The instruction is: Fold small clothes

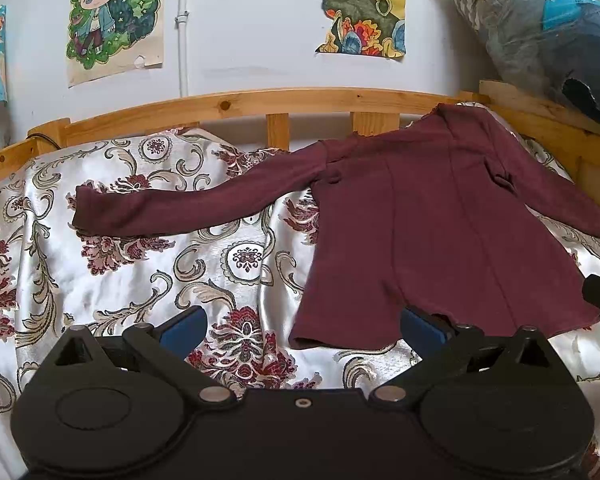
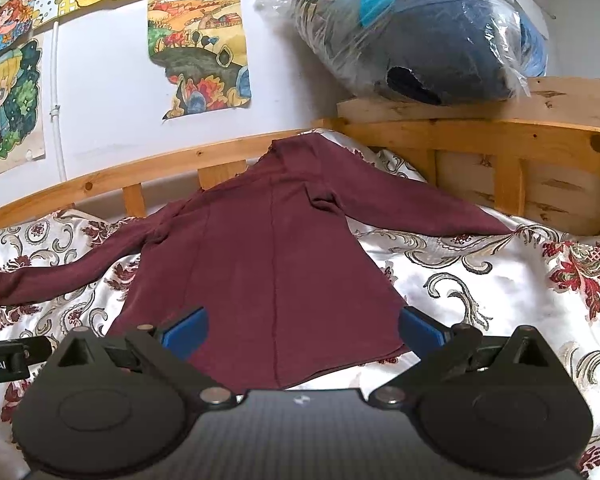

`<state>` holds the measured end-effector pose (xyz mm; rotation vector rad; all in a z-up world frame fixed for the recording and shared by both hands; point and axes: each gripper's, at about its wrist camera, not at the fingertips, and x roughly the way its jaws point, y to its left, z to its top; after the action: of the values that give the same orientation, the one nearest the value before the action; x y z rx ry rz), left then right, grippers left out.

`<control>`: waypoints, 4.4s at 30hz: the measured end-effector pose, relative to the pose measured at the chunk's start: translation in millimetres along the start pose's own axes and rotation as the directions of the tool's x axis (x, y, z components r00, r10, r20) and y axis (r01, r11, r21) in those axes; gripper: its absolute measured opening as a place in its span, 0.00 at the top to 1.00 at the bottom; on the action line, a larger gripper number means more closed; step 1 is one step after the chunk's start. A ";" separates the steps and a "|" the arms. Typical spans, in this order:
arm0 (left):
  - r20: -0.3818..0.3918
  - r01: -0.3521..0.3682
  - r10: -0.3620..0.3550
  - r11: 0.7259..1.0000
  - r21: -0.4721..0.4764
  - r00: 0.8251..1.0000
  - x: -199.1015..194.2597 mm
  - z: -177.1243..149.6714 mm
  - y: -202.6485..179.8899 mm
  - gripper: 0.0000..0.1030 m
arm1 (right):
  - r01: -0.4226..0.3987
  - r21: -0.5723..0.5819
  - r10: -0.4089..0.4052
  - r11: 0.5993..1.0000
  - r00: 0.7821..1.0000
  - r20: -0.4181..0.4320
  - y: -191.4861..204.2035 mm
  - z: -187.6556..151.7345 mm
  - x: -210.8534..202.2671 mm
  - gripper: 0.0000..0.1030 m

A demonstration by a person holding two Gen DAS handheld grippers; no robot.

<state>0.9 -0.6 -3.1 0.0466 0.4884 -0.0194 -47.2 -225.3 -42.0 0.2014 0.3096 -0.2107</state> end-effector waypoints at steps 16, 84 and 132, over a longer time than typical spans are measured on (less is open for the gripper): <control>-0.005 0.005 -0.005 1.000 -0.005 1.000 0.4 -3.4 -1.9 0.01 | -0.007 0.004 0.007 1.000 1.000 -0.009 0.4 -0.3 0.8 0.00; -0.122 0.183 -0.171 0.978 0.098 0.978 63.7 90.3 -102.6 0.01 | 0.585 0.354 -0.554 0.730 0.810 -0.196 -216.3 87.6 101.9 0.00; -0.112 -0.104 0.085 0.978 -0.181 0.990 135.7 133.3 41.7 0.01 | -0.198 -0.627 0.273 0.753 0.962 0.023 141.2 119.6 212.9 0.92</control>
<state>184.4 33.4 52.5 -0.1134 0.5897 0.1227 217.6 -154.2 24.3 -0.4323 0.2225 0.1419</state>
